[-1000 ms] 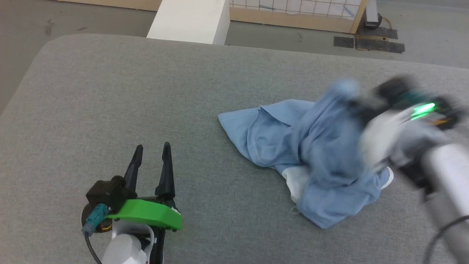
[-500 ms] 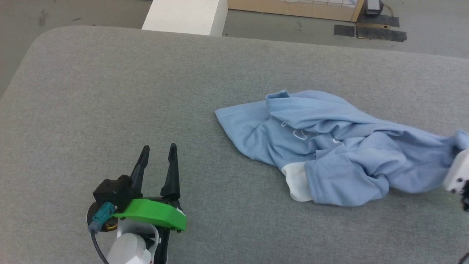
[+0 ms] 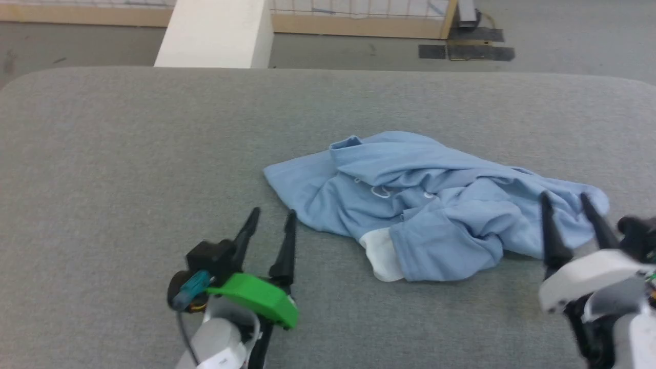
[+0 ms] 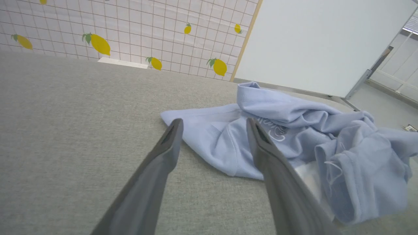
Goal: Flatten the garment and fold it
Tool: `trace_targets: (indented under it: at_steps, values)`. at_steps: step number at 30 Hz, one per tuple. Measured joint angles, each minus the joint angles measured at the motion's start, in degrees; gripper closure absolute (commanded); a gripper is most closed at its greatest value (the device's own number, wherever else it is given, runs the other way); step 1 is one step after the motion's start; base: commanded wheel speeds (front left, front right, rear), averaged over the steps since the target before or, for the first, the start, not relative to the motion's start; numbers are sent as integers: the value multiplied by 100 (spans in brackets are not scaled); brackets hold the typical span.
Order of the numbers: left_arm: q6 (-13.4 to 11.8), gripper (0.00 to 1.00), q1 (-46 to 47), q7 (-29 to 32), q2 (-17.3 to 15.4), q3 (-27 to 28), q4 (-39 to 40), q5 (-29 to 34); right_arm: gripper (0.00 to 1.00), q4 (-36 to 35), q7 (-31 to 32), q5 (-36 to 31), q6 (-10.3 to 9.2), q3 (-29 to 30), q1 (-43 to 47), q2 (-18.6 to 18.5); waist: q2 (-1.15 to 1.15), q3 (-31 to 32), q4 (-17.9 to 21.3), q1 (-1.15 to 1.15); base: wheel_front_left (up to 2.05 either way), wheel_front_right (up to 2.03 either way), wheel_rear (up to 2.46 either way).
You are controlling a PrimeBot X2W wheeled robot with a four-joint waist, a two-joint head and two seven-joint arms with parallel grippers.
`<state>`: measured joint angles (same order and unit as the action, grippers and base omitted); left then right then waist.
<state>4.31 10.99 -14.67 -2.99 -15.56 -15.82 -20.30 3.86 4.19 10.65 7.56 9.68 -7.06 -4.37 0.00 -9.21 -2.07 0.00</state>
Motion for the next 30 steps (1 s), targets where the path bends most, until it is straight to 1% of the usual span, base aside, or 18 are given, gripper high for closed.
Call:
trace_targets:
  at_steps: [3, 8, 9, 12, 16, 18, 19, 20, 21, 23, 24, 27, 30]
  values:
    - [-47, 0, 307, 233, 5, -335, -303, -140, 0, -188, -176, 42, 0, -392, 373, 87, 0, 31, 165, 0, 0, 0, 0]
    - [-197, 0, 761, 1083, 10, -810, -750, -798, 0, -258, -245, 189, 0, -891, 672, 132, 0, 41, 459, 0, 0, 0, 0]
    - [-276, 0, 857, 1399, 12, -947, -872, -937, 0, -258, -245, 198, 0, -989, 693, 136, 0, 34, 538, 0, 0, 0, 0]
    - [-424, 0, 989, 2062, 22, -1204, -1120, -1140, 0, -266, -243, 225, 0, -1168, 698, 136, 0, 11, 716, 0, 0, 0, 0]
    - [-745, 0, 1083, 2666, 23, -1388, -1337, -1301, 0, -276, -223, 269, 0, -1281, 698, 138, 0, -18, 933, 0, 0, 0, 0]
    - [-823, 0, 1152, 2972, 15, -1474, -1397, -1303, 0, -276, -210, 269, 0, -1298, 698, 137, 0, -22, 1014, 0, 0, 0, 0]
    - [-833, 23, 1187, 3132, 7, -1512, -1412, -1303, 0, -276, -210, 274, 0, -1307, 698, 138, 0, -20, 1050, 0, 0, 0, 0]
    - [-828, 69, 1202, 3203, 7, -1530, -1393, -1308, 0, -276, -210, 281, 0, -1319, 698, 137, 0, -17, 1073, 0, 0, 0, 0]
    - [-786, 100, 1201, 3205, 8, -1533, -1351, -1336, 0, -277, -210, 292, 0, -1323, 698, 137, 0, -5, 1088, 0, 0, 0, 0]
    - [-746, 100, 1170, 3105, -5, -1527, -1299, -1351, 0, -289, -210, 313, 0, -1341, 700, 136, 0, 26, 1087, 0, 0, 0, 0]
    - [-744, 100, 1127, 2958, -15, -1497, -1266, -1354, 0, -298, -211, 314, 0, -1351, 705, 137, 0, 42, 1070, 0, 0, 0, 0]
    - [-787, 100, 963, 2471, -59, -1336, -1079, -1363, 0, -325, -210, 331, 0, -1382, 723, 136, 0, 105, 979, 0, 0, 0, 0]
    - [-887, 100, 728, 2039, -213, -1059, -786, -1416, 0, -377, -213, 319, 0, -1399, 751, 138, 0, 179, 842, 0, 0, 0, 0]
